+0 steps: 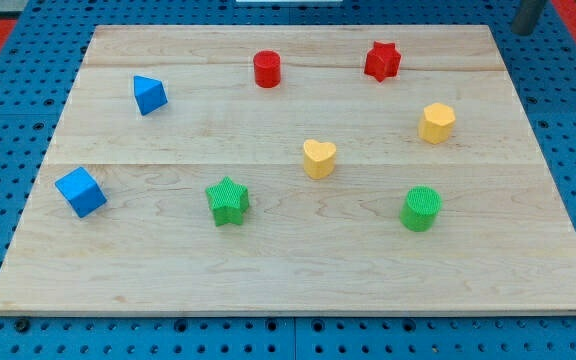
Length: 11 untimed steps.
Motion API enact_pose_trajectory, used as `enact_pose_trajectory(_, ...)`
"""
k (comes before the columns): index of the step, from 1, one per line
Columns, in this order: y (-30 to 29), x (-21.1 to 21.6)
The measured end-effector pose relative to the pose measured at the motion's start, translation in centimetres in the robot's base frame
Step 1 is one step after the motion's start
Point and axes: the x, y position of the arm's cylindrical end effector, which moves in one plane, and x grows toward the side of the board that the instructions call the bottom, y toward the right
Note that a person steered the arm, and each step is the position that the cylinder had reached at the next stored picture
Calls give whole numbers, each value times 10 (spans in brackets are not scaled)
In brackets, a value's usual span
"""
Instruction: Move the yellow hexagon slightly to the left
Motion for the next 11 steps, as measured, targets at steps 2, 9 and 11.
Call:
enact_pose_trajectory(2,10,23)
enact_pose_trajectory(9,-145,212)
enact_pose_trajectory(11,-108,302)
